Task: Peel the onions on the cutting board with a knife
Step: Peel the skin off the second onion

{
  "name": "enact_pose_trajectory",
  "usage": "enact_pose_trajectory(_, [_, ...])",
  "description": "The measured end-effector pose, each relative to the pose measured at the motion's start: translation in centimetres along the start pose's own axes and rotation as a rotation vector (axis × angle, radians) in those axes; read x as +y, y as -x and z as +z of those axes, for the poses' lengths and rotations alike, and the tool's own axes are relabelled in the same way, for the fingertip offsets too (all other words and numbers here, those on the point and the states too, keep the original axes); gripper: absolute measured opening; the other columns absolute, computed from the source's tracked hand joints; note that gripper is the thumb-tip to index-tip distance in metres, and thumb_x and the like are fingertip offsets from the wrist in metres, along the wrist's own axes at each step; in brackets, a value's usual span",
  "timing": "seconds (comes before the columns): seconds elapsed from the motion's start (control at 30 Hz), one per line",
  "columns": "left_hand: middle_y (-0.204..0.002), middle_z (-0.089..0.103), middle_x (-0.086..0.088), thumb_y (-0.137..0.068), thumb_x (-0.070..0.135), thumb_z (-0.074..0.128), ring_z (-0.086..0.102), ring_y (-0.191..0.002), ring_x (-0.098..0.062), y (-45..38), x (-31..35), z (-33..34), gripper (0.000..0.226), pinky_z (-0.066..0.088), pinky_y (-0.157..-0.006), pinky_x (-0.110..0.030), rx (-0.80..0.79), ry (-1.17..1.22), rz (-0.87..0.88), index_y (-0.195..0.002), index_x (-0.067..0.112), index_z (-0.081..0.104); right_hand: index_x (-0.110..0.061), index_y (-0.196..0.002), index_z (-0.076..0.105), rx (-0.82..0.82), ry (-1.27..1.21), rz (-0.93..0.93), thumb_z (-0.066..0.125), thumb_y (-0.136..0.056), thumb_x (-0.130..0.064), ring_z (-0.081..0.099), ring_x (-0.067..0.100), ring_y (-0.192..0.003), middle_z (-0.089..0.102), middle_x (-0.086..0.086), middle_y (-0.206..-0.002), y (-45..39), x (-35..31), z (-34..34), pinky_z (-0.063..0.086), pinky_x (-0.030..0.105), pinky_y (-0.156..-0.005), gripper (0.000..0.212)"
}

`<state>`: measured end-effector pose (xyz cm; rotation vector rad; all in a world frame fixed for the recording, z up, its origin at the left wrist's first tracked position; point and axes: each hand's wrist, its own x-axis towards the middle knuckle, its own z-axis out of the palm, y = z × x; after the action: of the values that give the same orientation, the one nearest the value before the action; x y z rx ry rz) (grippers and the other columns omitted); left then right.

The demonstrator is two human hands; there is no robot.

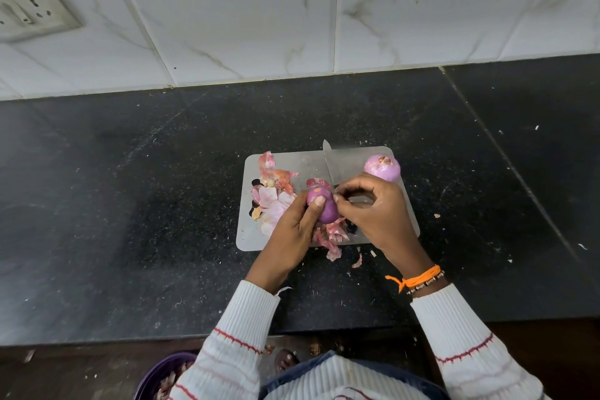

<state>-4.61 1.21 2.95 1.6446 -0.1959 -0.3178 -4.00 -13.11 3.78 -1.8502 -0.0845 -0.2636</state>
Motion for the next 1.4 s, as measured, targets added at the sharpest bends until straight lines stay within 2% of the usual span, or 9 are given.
enact_pose_trajectory(0.23, [-0.112,0.06,0.01,-0.088,0.043,0.037,0.056,-0.107,0.0,0.0,-0.2,0.0,0.026,0.044,-0.09,-0.018,0.0,0.084,-0.022,-0.106,0.037,0.054,-0.018,-0.088,0.068,0.007,-0.272,0.203,0.058,-0.089,-0.006,0.069,0.016,-0.088,0.072,0.005,-0.089,0.2,0.6,0.0,0.056,0.033,-0.081,0.016])
enact_pose_trajectory(0.33, [-0.113,0.06,0.01,-0.089,0.043,0.037,0.055,-0.109,-0.002,0.0,-0.3,0.0,0.026,0.043,-0.092,-0.019,0.002,0.084,-0.015,-0.108,0.037,0.053,-0.018,-0.088,0.068,-0.001,-0.312,0.192,0.059,-0.088,-0.008,0.069,0.015,-0.088,0.072,0.003,-0.09,0.2,0.2,0.0,0.056,0.03,-0.079,0.014])
enact_pose_trajectory(0.47, [-0.118,0.059,0.0,-0.087,0.044,0.038,0.055,-0.113,-0.01,0.0,-0.5,0.1,0.03,0.045,-0.095,-0.023,-0.004,0.088,-0.007,-0.111,0.035,0.053,-0.02,-0.085,0.067,0.015,-0.137,0.124,0.067,-0.082,-0.009,0.067,0.009,-0.083,0.07,0.0,-0.087,0.5,0.3,0.6,0.054,0.02,-0.073,0.011])
enact_pose_trajectory(0.73, [-0.109,0.059,0.005,-0.096,0.032,0.038,0.059,-0.091,0.009,0.0,-0.7,0.1,0.021,0.047,-0.074,-0.01,0.006,0.113,-0.027,-0.111,0.029,0.052,-0.006,-0.088,0.059,0.088,0.314,-0.135,0.057,-0.088,-0.006,0.056,0.014,-0.079,0.057,0.002,-0.086,0.5,1.4,2.1,0.042,0.008,-0.068,0.001])
enact_pose_trajectory(0.87, [-0.12,0.06,-0.001,-0.091,0.043,0.036,0.06,-0.107,-0.006,0.1,-1.2,-0.2,0.041,0.052,-0.082,-0.02,-0.007,0.141,-0.066,-0.123,0.023,0.052,-0.003,-0.091,0.055,0.137,0.375,-0.125,0.051,-0.091,-0.003,0.051,0.015,-0.079,0.051,0.002,-0.089,0.3,1.8,2.2,0.041,0.014,-0.069,0.004])
enact_pose_trajectory(0.93, [-0.124,0.06,0.0,-0.089,0.046,0.036,0.058,-0.112,-0.007,0.1,-1.2,-0.3,0.048,0.049,-0.09,-0.022,-0.006,0.164,-0.07,-0.127,0.022,0.051,-0.003,-0.092,0.058,0.162,0.36,-0.077,0.054,-0.09,-0.004,0.056,0.018,-0.079,0.057,0.007,-0.089,0.0,2.3,1.6,0.049,0.027,-0.07,0.005])
enact_pose_trajectory(1.03, [-0.127,0.058,0.007,-0.087,0.052,0.039,0.052,-0.121,-0.005,0.0,-1.1,-0.4,0.042,0.036,-0.108,-0.032,0.01,0.162,-0.075,-0.122,0.033,0.052,-0.007,-0.09,0.064,0.157,0.254,-0.025,0.064,-0.083,-0.004,0.061,0.01,-0.077,0.065,0.004,-0.086,0.2,2.3,1.1,0.05,0.015,-0.068,0.008])
enact_pose_trajectory(1.2, [-0.128,0.058,0.003,-0.089,0.049,0.039,0.052,-0.121,-0.008,0.0,-1.0,-0.2,0.042,0.036,-0.11,-0.037,0.016,0.159,-0.073,-0.124,0.03,0.052,-0.025,-0.082,0.064,0.102,-0.009,0.103,0.051,-0.087,0.006,0.067,0.013,-0.086,0.069,0.0,-0.087,0.5,1.5,1.2,0.056,0.029,-0.079,0.034])
enact_pose_trajectory(1.4, [-0.123,0.06,-0.003,-0.088,0.046,0.04,0.056,-0.116,-0.016,-0.1,-1.0,0.0,0.035,0.041,-0.105,-0.044,0.032,0.152,-0.063,-0.117,0.031,0.053,-0.014,-0.083,0.065,0.071,-0.236,0.248,0.066,-0.083,-0.011,0.068,0.02,-0.087,0.07,0.009,-0.087,0.5,0.5,1.7,0.057,0.03,-0.074,0.003])
